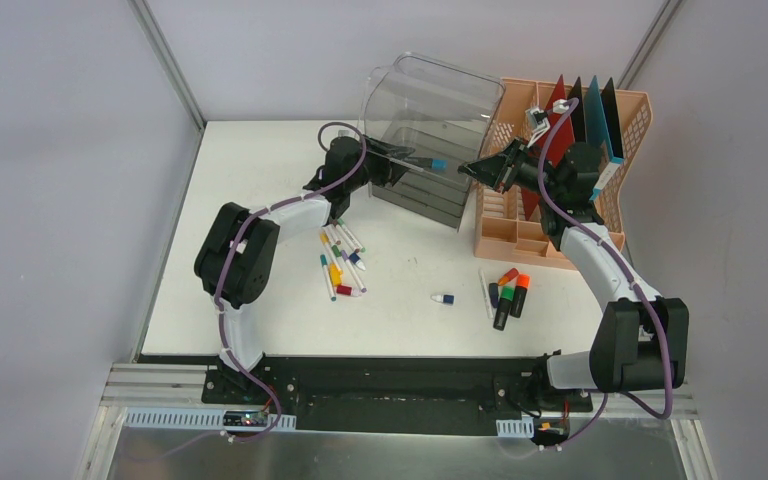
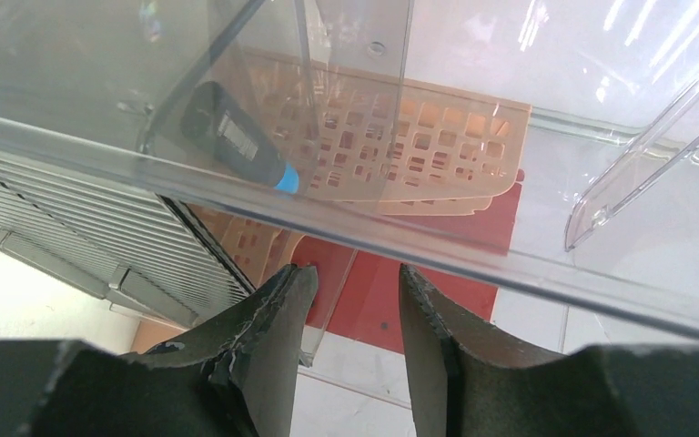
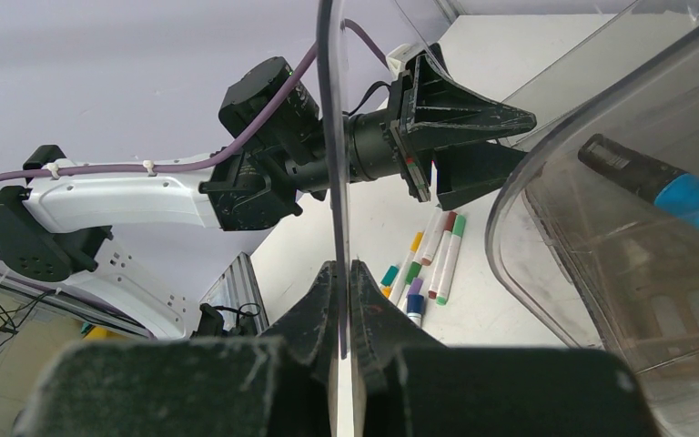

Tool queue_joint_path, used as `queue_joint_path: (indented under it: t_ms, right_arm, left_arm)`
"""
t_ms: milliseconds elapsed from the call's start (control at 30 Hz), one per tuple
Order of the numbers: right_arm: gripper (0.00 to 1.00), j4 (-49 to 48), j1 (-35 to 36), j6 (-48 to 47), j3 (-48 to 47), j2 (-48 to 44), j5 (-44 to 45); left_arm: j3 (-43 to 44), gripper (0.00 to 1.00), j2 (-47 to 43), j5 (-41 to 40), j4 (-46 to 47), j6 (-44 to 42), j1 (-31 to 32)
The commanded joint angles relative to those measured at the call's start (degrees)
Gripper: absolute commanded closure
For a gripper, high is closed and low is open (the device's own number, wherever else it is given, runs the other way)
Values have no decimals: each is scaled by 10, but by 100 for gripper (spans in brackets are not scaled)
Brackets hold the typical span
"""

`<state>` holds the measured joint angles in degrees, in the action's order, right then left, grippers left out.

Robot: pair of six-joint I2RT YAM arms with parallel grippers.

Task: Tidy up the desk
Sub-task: Place the stationery in the storage box.

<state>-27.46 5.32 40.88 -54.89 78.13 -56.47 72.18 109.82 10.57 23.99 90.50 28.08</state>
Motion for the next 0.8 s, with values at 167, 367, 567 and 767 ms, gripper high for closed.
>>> queue_joint_path:
  t_ms: [167, 367, 567, 767]
  right_arm:
    - [100, -22, -3, 13, 1, -28, -22]
    - [100, -22, -4, 13, 1, -28, -22]
    - [100, -22, -4, 13, 1, -27, -22]
    - [100, -22, -3, 12, 2, -28, -22]
  left_arm:
    - [-7, 60, -16, 13, 49, -21, 1]
    - [-82, 61, -56, 9, 95, -38, -1]
    - [-160, 62, -100, 1, 136, -78, -8]
    - [-235, 62, -159, 6, 181, -168, -23]
